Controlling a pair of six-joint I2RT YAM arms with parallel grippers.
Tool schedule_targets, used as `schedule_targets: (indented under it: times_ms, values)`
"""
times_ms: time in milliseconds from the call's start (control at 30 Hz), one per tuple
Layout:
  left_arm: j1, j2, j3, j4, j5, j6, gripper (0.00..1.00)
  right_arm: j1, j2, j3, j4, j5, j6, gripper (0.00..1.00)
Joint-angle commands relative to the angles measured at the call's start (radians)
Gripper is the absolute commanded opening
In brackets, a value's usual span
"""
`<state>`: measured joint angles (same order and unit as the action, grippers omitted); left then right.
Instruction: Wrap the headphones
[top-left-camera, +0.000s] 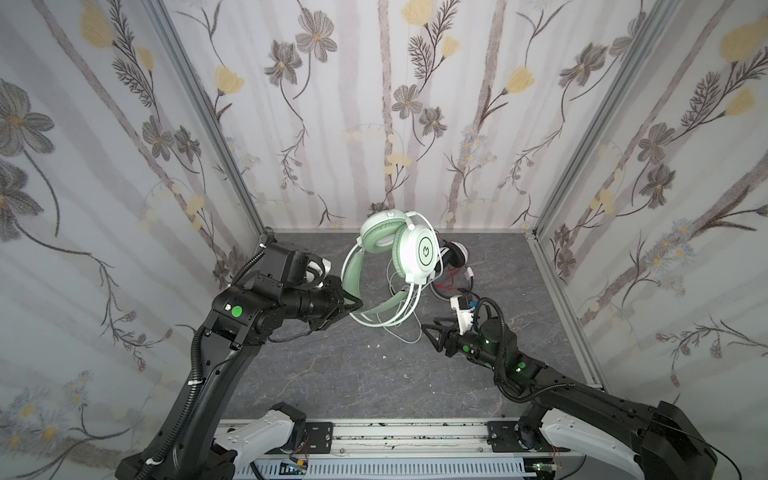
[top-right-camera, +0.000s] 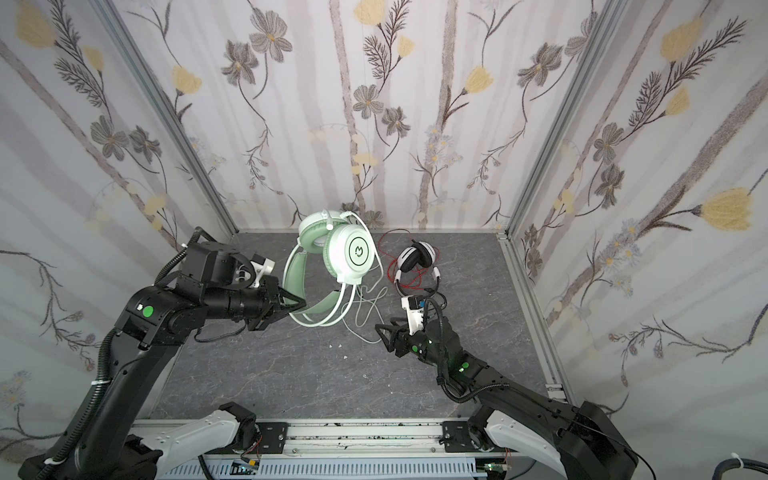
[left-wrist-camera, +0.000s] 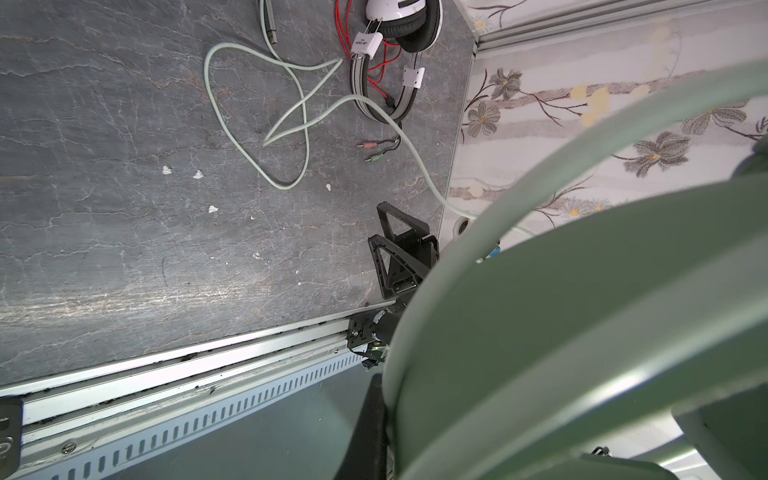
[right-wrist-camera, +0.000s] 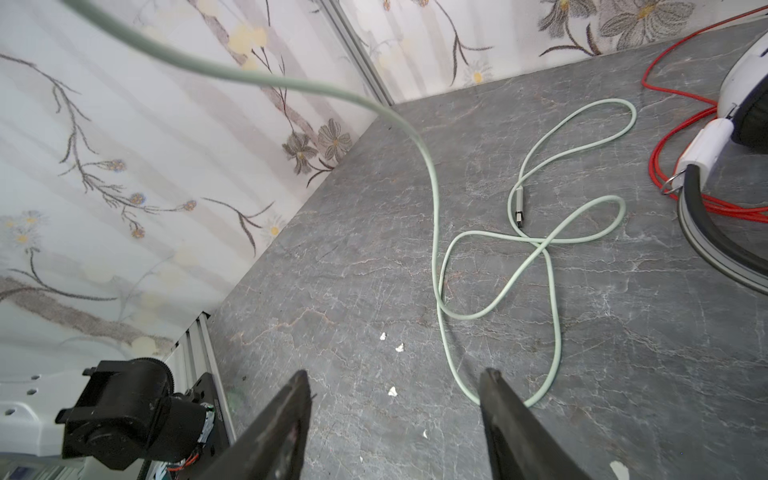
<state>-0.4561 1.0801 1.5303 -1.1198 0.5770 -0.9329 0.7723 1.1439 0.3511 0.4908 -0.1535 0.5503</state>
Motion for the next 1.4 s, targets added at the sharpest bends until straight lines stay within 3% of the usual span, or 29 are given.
schedule_targets:
  times_ms: [0,233,567,833,1067,1267,1367]
  values:
    - [0.0,-0.008,-0.015,0.115,0.071,-0.058,0.0,-0.006,0.063,0.002,0.162,0.031,0.047,0.65]
    - [0.0,-0.009,-0.043,0.202,0.142,-0.122,0.0,-0.011,0.239,0.031,0.399,-0.07,-0.023,0.64]
    - [0.0,-0.037,-0.07,0.263,0.162,-0.18,0.0,-0.04,0.421,0.209,0.382,-0.093,-0.104,0.59]
    - [0.0,-0.04,-0.07,0.27,0.161,-0.188,0.0,-0.06,0.445,0.3,0.367,-0.125,-0.115,0.57]
    - [0.0,-0.055,-0.112,0.284,0.161,-0.204,0.0,-0.077,0.427,0.309,0.397,-0.139,-0.095,0.43]
    - [0.0,-0.068,-0.124,0.294,0.165,-0.215,0.0,-0.082,0.41,0.316,0.411,-0.139,-0.096,0.43]
    - [0.0,-0.071,-0.127,0.295,0.167,-0.216,0.0,-0.081,0.41,0.325,0.405,-0.151,-0.101,0.36]
